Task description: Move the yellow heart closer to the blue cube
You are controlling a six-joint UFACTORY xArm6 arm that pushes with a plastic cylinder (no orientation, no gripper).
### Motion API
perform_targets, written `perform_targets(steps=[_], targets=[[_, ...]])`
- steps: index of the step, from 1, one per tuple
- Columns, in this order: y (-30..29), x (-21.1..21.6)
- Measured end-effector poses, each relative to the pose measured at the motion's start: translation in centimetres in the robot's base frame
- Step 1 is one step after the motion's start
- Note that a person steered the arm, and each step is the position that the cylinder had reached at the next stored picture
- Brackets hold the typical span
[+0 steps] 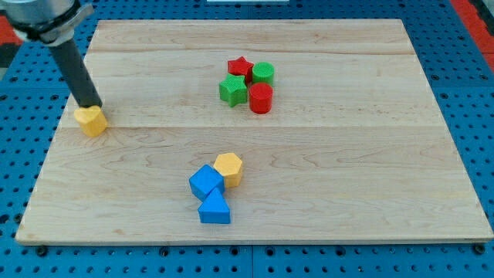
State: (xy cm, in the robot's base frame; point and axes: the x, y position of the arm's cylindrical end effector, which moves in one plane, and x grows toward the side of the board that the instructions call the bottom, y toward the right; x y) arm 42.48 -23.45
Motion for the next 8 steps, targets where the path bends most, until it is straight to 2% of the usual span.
perform_targets(steps=[1, 2, 3, 5, 6, 7, 8], targets=[[6.0, 3.2], [6.2, 2.2], [6.0, -0.1], [1.7, 0.1], [-0.6, 1.0], [-0.6, 3.8], [0.2, 4.8]])
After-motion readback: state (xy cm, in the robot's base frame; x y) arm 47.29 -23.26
